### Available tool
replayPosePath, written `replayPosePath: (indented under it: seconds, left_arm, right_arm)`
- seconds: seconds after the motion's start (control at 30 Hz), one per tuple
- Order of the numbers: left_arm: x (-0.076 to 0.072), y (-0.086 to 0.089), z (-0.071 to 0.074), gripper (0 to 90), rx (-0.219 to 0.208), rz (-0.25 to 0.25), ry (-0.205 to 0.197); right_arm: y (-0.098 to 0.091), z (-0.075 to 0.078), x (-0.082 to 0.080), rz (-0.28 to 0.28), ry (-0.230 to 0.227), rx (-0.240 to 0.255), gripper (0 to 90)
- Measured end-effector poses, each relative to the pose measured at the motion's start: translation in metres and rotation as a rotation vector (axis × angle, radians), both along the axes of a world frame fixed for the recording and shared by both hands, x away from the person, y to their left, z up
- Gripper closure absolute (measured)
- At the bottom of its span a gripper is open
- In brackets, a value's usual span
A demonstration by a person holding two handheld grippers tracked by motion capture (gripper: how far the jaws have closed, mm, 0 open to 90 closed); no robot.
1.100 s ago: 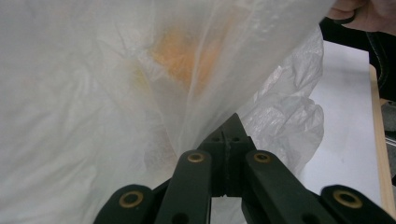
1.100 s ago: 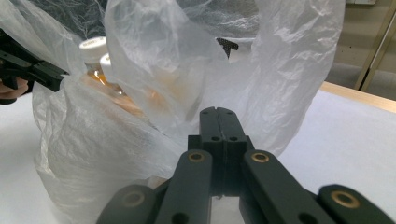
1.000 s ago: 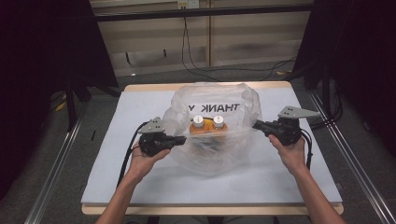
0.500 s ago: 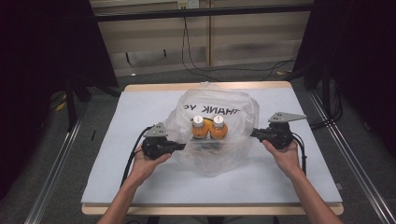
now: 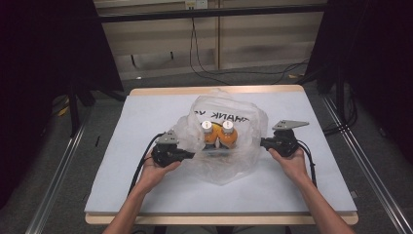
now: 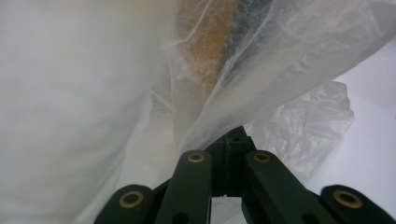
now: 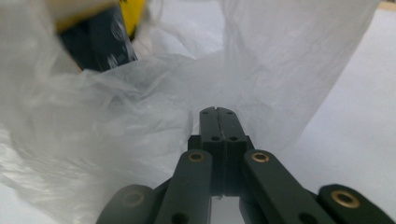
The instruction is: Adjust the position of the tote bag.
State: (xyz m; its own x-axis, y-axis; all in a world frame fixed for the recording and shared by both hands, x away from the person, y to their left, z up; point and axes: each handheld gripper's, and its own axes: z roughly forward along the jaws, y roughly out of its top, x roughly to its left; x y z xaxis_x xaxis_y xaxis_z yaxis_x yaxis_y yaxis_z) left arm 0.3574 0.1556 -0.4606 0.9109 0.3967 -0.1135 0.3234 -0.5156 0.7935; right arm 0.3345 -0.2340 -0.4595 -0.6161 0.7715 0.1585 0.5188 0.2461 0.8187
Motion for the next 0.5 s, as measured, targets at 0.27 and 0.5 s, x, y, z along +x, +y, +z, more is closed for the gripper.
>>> replayPosePath:
  seconds: [0.27, 0.5]
  left_arm:
    - [0.001, 0.000, -0.012, 90.0, 0.051, -0.005, 0.019]
    - [0.002, -0.003, -0.019, 90.0, 0.077, -0.006, 0.041]
  right_arm:
    - [0.003, -0.009, 0.002, 0.017, 0.038, -0.025, 90.0]
    - [0.005, -0.017, 0.004, 0.033, 0.065, -0.060, 90.0]
